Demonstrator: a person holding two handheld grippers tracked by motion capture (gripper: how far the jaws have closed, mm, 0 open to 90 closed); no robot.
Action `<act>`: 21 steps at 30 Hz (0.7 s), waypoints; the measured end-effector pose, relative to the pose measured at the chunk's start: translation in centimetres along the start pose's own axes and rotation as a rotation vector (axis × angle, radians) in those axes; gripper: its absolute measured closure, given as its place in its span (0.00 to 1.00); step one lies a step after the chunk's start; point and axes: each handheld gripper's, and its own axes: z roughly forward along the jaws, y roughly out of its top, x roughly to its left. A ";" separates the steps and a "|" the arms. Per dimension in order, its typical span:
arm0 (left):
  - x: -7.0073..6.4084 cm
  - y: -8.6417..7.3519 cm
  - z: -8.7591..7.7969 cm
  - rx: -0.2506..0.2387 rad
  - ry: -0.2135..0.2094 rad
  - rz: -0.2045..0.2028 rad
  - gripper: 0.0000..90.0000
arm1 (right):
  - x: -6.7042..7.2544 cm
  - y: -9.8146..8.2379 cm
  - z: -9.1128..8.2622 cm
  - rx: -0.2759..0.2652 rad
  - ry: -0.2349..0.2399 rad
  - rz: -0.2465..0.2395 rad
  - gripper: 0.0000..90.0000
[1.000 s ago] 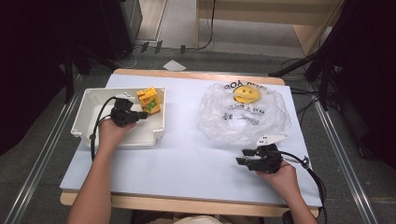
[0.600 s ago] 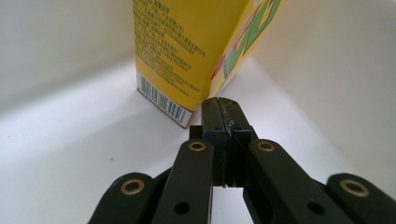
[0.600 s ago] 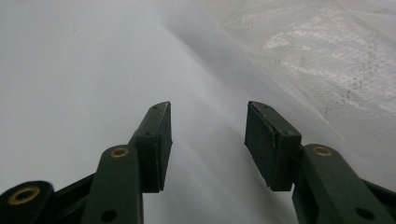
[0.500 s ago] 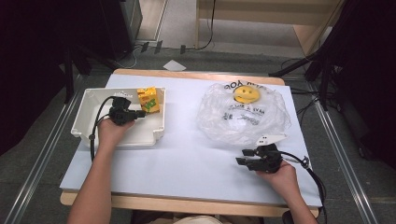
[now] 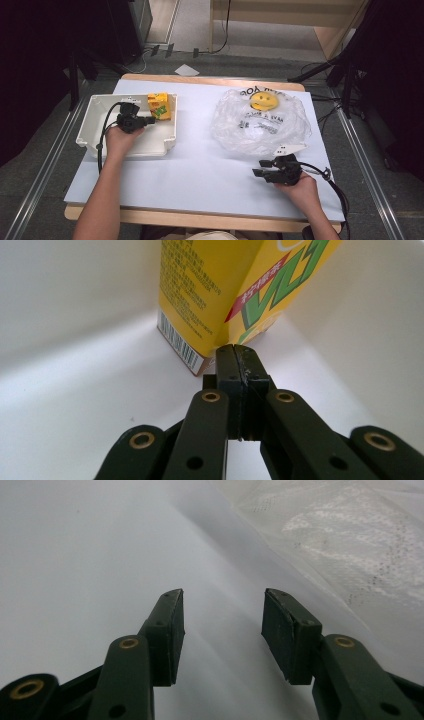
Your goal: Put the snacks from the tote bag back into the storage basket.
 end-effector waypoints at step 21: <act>-0.5 0.5 -1.4 -0.028 -0.037 -0.013 1.00 | 0.0 0.0 0.0 0.000 0.001 -0.001 0.58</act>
